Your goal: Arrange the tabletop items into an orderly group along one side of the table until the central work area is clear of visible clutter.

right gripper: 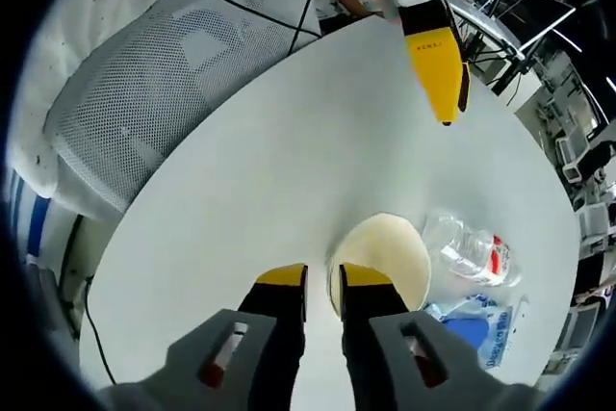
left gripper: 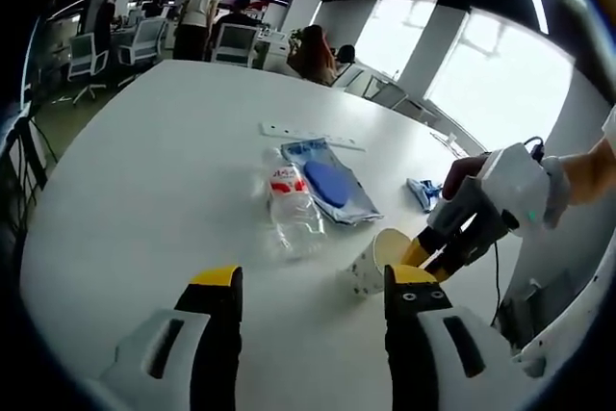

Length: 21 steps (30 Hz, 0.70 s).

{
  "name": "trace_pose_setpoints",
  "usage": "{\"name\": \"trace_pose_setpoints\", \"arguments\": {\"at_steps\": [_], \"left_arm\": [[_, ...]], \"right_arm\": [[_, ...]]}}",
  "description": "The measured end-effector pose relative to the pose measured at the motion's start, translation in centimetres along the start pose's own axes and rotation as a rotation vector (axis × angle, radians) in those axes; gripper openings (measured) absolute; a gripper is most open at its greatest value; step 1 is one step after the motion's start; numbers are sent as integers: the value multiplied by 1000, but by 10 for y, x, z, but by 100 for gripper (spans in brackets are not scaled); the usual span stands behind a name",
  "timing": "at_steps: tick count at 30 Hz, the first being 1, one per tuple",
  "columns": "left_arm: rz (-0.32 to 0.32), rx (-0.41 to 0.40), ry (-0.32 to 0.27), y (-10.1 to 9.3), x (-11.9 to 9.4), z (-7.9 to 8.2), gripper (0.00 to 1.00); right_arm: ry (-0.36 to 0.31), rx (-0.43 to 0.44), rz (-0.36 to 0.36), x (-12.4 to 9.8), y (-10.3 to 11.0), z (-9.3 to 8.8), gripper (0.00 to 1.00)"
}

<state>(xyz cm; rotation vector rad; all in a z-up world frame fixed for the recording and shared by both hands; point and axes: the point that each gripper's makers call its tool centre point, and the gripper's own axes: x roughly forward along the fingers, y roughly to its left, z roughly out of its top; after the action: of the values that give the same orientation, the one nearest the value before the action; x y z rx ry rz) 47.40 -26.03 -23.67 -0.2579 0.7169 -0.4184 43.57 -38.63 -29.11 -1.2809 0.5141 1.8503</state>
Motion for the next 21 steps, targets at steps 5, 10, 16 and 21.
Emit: {"name": "trace_pose_setpoints", "arguments": {"at_steps": [5, 10, 16, 21], "left_arm": [[-6, 12, 9, 0, 0, -2, 62], [-8, 15, 13, -1, 1, -3, 62], [-9, 18, 14, -1, 1, -2, 62], [-8, 23, 10, -2, 0, 0, 62]], "right_arm": [[-26, 27, -9, -6, -1, 3, 14], [-87, 94, -24, -17, -6, 9, 18], [-137, 159, -41, -32, -10, 11, 20], [-174, 213, -62, -47, -16, 8, 20]]}}
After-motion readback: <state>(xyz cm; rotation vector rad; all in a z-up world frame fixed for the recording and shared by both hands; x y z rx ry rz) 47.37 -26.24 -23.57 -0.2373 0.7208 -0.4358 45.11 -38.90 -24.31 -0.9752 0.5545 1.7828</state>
